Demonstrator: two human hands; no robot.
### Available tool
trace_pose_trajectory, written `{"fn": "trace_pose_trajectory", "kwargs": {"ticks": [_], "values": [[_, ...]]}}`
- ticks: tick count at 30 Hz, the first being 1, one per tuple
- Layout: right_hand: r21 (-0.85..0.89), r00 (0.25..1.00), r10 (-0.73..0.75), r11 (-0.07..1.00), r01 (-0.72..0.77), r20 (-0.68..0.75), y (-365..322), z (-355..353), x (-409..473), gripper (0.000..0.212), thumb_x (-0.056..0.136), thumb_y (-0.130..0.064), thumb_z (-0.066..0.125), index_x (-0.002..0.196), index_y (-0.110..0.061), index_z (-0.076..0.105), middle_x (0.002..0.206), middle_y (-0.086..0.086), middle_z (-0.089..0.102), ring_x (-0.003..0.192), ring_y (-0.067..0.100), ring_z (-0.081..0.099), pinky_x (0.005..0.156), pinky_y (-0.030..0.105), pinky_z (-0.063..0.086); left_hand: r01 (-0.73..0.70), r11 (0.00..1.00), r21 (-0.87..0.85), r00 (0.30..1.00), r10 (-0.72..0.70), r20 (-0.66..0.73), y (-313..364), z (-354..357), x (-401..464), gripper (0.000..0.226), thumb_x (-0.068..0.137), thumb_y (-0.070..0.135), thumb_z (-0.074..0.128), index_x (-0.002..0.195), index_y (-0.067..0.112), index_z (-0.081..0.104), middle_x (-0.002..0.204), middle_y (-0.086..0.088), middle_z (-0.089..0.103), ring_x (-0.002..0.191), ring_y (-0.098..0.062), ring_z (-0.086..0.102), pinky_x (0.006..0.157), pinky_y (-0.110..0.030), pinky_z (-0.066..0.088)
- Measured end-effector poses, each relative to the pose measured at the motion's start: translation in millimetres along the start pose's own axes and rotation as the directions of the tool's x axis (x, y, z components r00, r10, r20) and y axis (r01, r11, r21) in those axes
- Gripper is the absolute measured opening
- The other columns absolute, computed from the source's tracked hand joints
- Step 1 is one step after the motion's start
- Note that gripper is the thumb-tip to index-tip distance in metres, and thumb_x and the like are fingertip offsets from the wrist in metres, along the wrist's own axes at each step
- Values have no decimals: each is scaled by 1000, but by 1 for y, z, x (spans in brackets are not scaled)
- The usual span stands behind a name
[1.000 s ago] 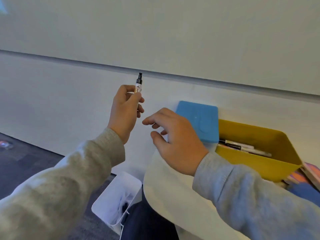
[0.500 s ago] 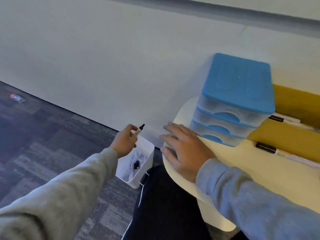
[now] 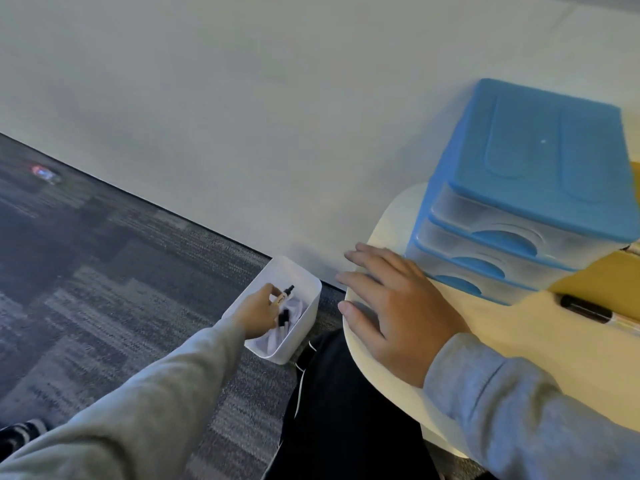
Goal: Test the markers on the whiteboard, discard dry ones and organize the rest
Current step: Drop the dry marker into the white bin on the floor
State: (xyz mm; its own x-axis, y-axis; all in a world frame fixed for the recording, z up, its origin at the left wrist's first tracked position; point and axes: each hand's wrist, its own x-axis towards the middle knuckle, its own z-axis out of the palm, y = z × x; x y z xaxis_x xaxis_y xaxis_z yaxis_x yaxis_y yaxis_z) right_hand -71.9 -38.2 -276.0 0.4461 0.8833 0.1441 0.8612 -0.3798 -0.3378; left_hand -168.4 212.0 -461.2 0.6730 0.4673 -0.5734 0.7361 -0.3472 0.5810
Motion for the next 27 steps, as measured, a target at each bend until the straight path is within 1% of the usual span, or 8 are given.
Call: {"fn": "trace_pose_trajectory", "kwargs": {"ticks": [2, 4, 7, 9, 11, 17, 22, 27], "values": [[3, 1000, 1, 1000, -1, 1, 0, 0, 0, 33, 94, -39, 51, 117, -22, 67, 138, -1, 56, 139, 18, 40, 114, 34, 32, -18, 1000, -24, 999, 17, -51, 1, -2, 0, 20, 101, 30, 47, 120, 25, 50, 91, -5, 66, 77, -23, 69, 85, -47, 56], [6, 1000, 2, 1000, -2, 2, 0, 0, -1, 34, 94, -40, 48, 117, -23, 67, 138, -2, 56, 140, 17, 39, 114, 33, 32, -12, 999, -33, 1000, 12, -23, -4, 0, -1, 44, 101, 28, 50, 142, 27, 37, 114, -8, 65, 97, -24, 69, 97, -46, 50], [2, 1000, 6, 1000, -6, -1, 0, -1, -1, 34, 94, -41, 48, 118, -24, 67, 138, -3, 55, 140, 17, 39, 114, 33, 31, 42, 991, 125, 992, -56, 112, -12, 6, -6, 94, 96, 35, 62, 158, 31, -9, 155, -18, 23, 135, -36, 42, 113, -46, 30], [-1, 1000, 2, 1000, -2, -4, 1, -1, -1, 34, 94, -40, 49, 118, -24, 67, 138, -3, 55, 140, 17, 39, 114, 34, 32, 74, 980, 184, 982, -103, 156, -18, 9, -5, 99, 95, 37, 62, 156, 35, -16, 162, -18, 7, 143, -37, 30, 116, -48, 25], [-2, 1000, 7, 1000, -7, 1, 0, -1, -1, 34, 94, -41, 50, 118, -24, 67, 139, -3, 55, 140, 16, 39, 114, 35, 33, 78, 976, 203, 978, -115, 176, -21, 10, -3, 97, 94, 36, 62, 157, 32, -11, 163, -18, 4, 146, -36, 26, 118, -47, 25], [-3, 1000, 6, 1000, -6, -2, 0, -1, -1, 35, 93, -40, 50, 118, -23, 68, 138, -2, 56, 139, 16, 40, 113, 35, 34, -10, 958, 286, 989, -32, 143, -7, 7, -2, 74, 97, 30, 57, 158, 21, 16, 154, -16, 31, 138, -34, 38, 113, -41, 29], [-7, 1000, -3, 1000, 3, -14, 2, 0, -1, 34, 94, -40, 51, 118, -22, 68, 137, -1, 57, 139, 17, 41, 114, 36, 34, -117, 934, 339, 988, 76, 131, -4, 8, -1, 32, 98, 27, 53, 129, 19, 57, 125, -11, 65, 112, -29, 59, 100, -37, 45], [12, 1000, 4, 1000, -4, -19, 3, 0, -1, 36, 93, -41, 51, 118, -22, 69, 137, 0, 58, 139, 17, 41, 115, 35, 31, -180, 943, 280, 980, 146, 138, 25, -2, -6, 24, 99, 24, 54, 121, 23, 63, 112, -3, 70, 102, -21, 64, 93, -31, 48]]}}
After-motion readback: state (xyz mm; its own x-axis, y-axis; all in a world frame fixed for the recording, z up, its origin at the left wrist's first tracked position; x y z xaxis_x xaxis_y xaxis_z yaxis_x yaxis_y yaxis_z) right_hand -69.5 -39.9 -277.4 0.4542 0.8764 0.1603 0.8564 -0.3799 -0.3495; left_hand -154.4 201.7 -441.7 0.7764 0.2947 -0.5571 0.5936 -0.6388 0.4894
